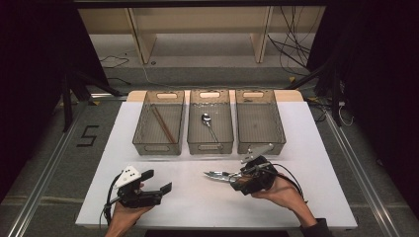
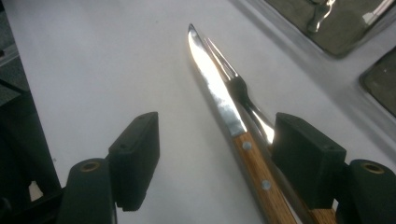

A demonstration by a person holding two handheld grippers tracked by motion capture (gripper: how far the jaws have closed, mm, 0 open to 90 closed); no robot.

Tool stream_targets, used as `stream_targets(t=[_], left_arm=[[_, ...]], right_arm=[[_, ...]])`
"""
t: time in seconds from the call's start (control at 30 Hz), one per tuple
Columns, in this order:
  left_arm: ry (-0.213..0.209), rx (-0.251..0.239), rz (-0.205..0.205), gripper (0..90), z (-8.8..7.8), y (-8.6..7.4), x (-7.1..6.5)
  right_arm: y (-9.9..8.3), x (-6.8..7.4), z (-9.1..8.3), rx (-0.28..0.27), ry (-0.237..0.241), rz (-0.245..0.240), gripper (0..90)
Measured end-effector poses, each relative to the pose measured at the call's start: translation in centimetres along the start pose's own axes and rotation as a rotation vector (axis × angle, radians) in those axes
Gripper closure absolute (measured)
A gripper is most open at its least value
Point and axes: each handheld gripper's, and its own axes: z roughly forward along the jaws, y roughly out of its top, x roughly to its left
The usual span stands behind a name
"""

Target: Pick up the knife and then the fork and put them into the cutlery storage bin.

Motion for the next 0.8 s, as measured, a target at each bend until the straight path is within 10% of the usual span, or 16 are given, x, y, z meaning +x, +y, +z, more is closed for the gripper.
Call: stream_targets(t=[0.8], left_arm=[[-0.01, 0.004, 0.012, 11.8, 0.0, -0.1, -0.2]], right_arm=[[-3.4, -1.1, 0.3, 0.093, -0.099, 0.024, 38.4]])
